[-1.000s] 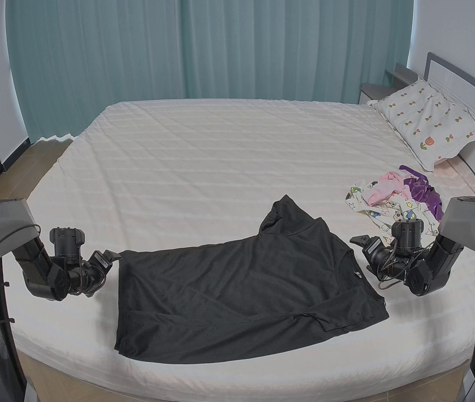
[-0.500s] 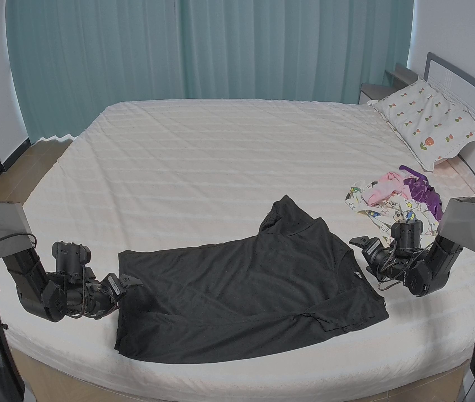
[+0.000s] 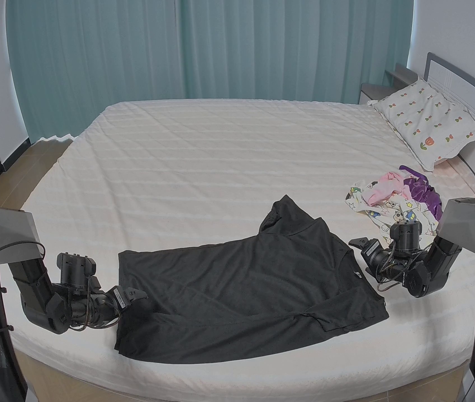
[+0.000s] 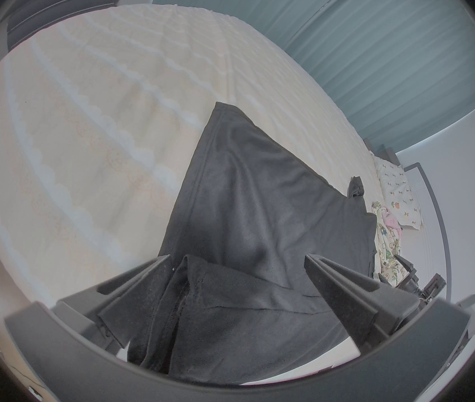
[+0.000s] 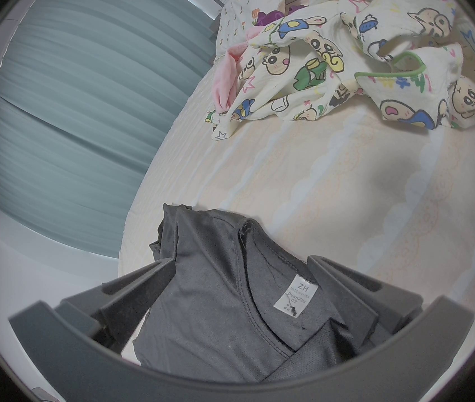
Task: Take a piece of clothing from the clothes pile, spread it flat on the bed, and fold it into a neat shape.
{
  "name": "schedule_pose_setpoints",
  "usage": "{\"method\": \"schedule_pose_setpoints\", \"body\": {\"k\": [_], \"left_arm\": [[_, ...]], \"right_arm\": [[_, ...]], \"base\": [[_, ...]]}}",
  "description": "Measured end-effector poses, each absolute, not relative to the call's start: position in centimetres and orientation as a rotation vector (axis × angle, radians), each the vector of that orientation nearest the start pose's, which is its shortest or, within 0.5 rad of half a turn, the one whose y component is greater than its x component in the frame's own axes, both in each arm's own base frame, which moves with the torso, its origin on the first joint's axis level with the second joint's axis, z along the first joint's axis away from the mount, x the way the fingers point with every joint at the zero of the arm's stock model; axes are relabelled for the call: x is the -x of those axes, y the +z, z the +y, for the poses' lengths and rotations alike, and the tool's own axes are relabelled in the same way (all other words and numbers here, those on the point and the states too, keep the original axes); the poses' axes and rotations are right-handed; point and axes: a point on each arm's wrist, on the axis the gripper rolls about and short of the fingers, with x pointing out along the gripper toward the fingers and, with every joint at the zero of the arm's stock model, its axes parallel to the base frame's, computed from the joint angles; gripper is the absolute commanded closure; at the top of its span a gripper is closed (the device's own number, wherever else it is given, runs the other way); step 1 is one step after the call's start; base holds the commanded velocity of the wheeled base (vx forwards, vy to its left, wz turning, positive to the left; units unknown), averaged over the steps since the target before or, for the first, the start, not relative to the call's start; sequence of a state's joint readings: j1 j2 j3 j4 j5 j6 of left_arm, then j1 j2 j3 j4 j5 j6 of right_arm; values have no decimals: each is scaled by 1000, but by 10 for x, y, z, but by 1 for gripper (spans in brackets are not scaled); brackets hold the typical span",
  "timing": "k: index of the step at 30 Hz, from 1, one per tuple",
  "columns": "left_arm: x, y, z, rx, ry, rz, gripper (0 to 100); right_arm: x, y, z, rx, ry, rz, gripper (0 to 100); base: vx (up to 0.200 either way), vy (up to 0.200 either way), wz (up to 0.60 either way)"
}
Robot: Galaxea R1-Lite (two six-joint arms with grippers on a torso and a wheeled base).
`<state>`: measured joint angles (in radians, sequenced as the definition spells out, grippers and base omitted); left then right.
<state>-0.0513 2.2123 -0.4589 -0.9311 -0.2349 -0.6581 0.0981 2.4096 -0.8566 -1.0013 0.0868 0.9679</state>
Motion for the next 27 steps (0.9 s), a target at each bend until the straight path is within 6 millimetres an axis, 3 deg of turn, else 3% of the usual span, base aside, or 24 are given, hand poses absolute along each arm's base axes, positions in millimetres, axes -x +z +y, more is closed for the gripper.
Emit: {"method": "schedule_pose_setpoints", "body": {"k": [7,8,27], "left_arm": [[-289,-24,-22,648,29,890,0],[-289,-25,-23,634,32,894,100],[-280,-33,-18,604,144,909,100]], "right_arm": [[-387,-27,40,-936,-101,596,0],[-387,-27,40,-936,-101,596,0],[-387,-25,40,-917,-94,591,0]], "base": [[0,0,0],[0,0,0],[0,0,0]]}}
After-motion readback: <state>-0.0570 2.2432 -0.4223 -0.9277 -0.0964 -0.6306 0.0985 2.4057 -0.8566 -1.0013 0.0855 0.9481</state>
